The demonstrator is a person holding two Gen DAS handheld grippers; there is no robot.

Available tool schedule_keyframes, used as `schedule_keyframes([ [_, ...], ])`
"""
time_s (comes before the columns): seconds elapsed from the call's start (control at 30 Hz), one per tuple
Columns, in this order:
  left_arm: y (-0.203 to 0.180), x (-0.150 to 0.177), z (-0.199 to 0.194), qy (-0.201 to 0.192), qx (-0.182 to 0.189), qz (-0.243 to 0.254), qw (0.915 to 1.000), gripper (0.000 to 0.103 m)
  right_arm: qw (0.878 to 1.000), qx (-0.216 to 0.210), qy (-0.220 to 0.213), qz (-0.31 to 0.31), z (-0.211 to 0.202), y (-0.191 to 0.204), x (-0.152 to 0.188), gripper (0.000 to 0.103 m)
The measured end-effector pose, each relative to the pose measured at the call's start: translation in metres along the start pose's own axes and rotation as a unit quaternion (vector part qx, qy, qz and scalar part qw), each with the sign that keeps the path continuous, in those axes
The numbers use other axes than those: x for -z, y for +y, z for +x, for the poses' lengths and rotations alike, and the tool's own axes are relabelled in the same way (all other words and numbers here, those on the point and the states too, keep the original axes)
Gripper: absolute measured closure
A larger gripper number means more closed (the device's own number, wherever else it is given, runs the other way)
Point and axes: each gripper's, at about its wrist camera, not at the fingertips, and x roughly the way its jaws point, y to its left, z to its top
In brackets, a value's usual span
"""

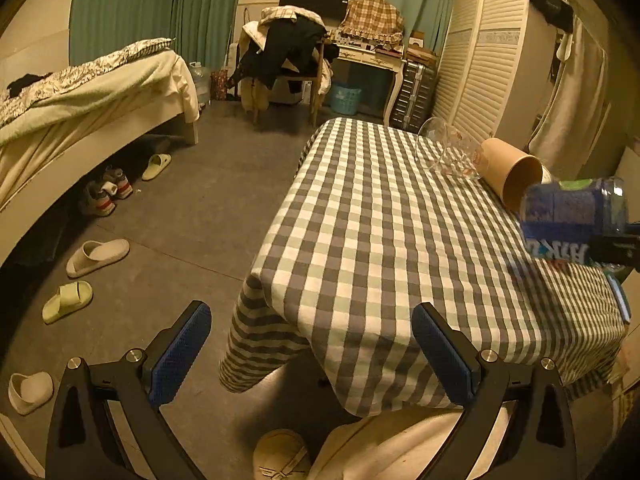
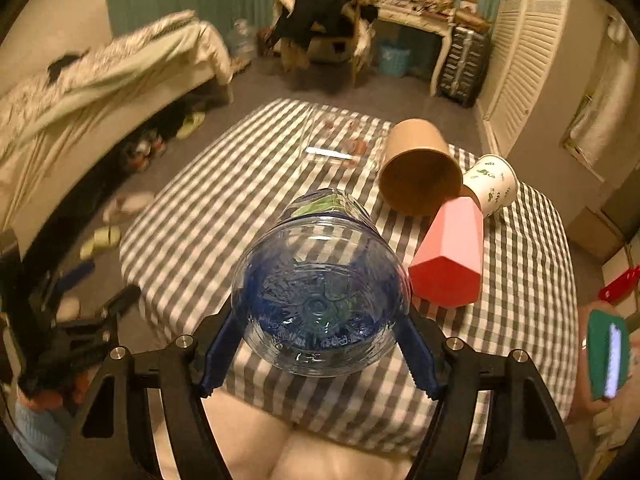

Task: Flip cup upside down
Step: 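Rotate the bottle cap-up with the right tool and lower it to the table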

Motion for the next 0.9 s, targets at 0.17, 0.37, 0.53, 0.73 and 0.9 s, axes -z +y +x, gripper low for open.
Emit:
schedule_keyframes([
  [0.17, 0.002, -0.001, 0.004, -0.003, -0.007, -0.002, 1.0, 0.0, 0.996, -0.008, 0.087, -0.032, -0.001, 0.0, -0.007, 0.032],
  [0.37, 0.004, -0.002, 0.008, 0.002, -0.002, -0.005, 1.0, 0.0, 0.988, -0.024, 0.145, -0.038, 0.025, -0.003, -0.022, 0.032],
  [0.53, 0.008, -0.003, 0.008, 0.001, -0.009, -0.002, 1.0, 0.0, 0.991, -0.037, 0.124, -0.015, 0.032, -0.01, -0.041, 0.033],
  [0.73, 0.01, -0.003, 0.013, 0.005, -0.013, 0.0, 0.9999, 0.0, 0.996, -0.046, 0.078, -0.003, 0.034, -0.012, -0.039, 0.033],
  [0.9, 0.002, 0.0, 0.012, 0.011, -0.012, 0.017, 0.9997, 0.0, 0.999, -0.038, 0.016, -0.002, 0.036, -0.009, -0.029, 0.033],
])
